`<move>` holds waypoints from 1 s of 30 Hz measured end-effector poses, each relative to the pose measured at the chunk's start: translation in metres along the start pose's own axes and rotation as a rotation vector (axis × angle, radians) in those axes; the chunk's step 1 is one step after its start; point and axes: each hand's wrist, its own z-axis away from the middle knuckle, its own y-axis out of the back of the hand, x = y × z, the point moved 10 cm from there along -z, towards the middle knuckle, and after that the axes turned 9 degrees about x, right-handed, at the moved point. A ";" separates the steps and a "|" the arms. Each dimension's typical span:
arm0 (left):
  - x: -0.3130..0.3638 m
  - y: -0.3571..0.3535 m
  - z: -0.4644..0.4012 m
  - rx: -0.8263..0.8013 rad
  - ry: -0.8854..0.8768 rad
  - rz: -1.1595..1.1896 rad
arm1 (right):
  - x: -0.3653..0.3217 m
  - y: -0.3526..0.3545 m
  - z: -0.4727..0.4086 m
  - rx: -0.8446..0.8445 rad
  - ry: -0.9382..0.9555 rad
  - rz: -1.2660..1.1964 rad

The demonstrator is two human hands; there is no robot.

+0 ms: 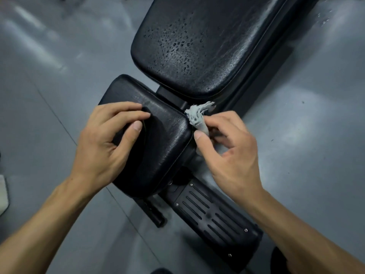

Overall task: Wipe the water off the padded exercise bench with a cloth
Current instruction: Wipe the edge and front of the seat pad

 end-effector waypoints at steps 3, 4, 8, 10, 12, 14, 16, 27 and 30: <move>-0.004 0.003 0.007 0.004 0.008 -0.007 | -0.006 -0.006 0.007 -0.058 0.021 -0.018; -0.005 0.005 0.010 0.005 0.015 -0.007 | -0.006 -0.008 0.000 -0.047 0.043 0.009; -0.014 0.013 0.017 0.016 0.047 -0.008 | -0.007 -0.009 -0.022 0.015 0.088 0.061; -0.018 0.018 0.022 0.017 0.046 -0.020 | -0.007 -0.014 0.005 -0.047 0.075 0.038; -0.022 0.020 0.026 0.009 0.044 -0.028 | -0.013 -0.021 0.032 -0.126 0.107 0.036; -0.026 0.019 0.026 0.011 0.047 -0.028 | -0.022 -0.025 0.034 -0.152 0.188 0.063; -0.029 0.016 0.019 0.022 0.046 -0.019 | -0.027 -0.021 0.012 -0.103 0.224 0.093; -0.032 0.005 -0.021 0.016 -0.063 0.030 | -0.069 -0.053 0.015 -0.346 0.528 0.458; -0.054 0.015 -0.005 0.033 0.012 0.027 | -0.076 -0.037 -0.026 -0.215 0.454 0.553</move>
